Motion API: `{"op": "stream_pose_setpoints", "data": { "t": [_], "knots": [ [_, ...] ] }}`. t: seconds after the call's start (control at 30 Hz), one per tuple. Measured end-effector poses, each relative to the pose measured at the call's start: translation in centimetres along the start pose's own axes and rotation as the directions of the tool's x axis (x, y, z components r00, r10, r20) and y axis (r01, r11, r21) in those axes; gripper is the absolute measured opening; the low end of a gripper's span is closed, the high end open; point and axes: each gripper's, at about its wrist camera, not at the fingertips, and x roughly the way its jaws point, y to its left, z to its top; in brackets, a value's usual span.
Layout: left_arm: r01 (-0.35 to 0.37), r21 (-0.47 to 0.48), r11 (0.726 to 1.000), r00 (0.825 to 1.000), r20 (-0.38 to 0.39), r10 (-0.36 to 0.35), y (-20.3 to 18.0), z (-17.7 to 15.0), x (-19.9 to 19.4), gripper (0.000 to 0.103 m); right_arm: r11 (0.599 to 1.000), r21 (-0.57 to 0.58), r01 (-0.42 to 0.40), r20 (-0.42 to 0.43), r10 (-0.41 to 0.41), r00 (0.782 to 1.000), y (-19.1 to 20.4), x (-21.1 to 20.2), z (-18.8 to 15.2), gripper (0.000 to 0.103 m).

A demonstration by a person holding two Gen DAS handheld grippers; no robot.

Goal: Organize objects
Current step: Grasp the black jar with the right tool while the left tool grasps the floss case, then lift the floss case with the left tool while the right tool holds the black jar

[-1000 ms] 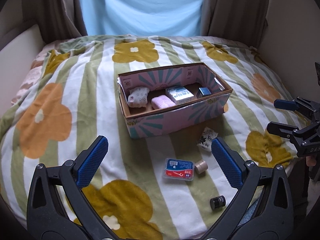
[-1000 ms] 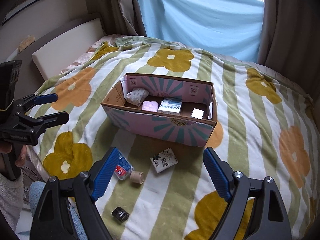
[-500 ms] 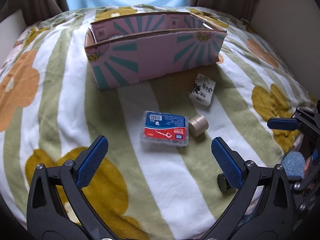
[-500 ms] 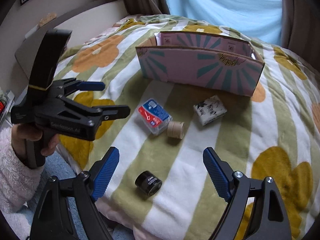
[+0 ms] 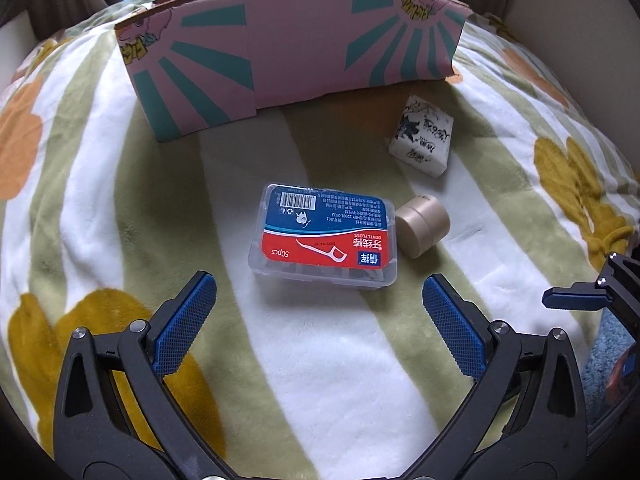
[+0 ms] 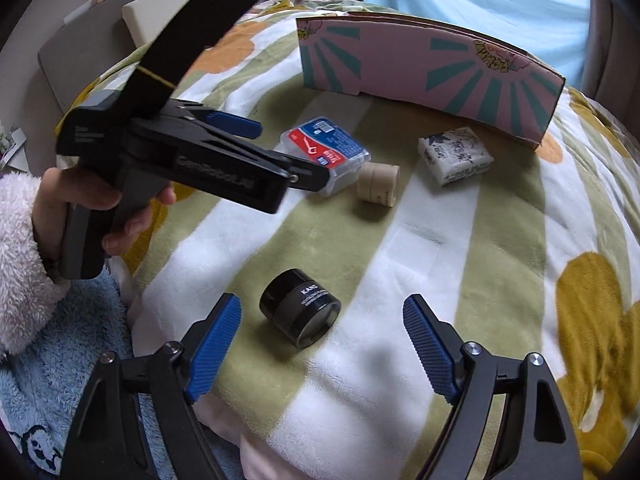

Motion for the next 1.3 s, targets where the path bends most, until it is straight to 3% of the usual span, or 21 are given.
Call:
{"op": "stream_pose_setpoints", "data": {
  "t": [0.53,0.7,0.8,1.03,1.3],
  "knots": [
    [0.005,0.025,1.000,1.000,-0.019,-0.005,-0.7,1.1,2.7,0.101,0.998,-0.026,-0.050,-0.053,0.049,0.997,0.8,1.9,0.0,0.052],
    [0.007,0.020,1.000,0.999,-0.033,-0.006,-0.7,1.3,3.3,0.086,0.999,-0.019,-0.040,-0.060,0.039,0.997,0.7,1.8,-0.2,0.043],
    [0.002,0.015,1.000,0.999,-0.042,-0.001,-0.7,1.4,3.6,0.080,0.999,0.002,-0.050,-0.062,0.050,0.997,0.4,1.8,-0.3,0.043],
    [-0.022,0.015,1.000,0.999,-0.045,0.023,-1.2,1.6,3.7,0.080,0.999,0.016,-0.042,-0.072,0.043,0.996,0.5,1.7,-0.4,0.042],
    [0.013,-0.024,1.000,0.999,-0.038,-0.013,-1.1,1.6,2.8,0.079,0.998,0.037,-0.046,-0.075,0.049,0.996,0.4,1.3,-0.5,0.042]
  ]
}}
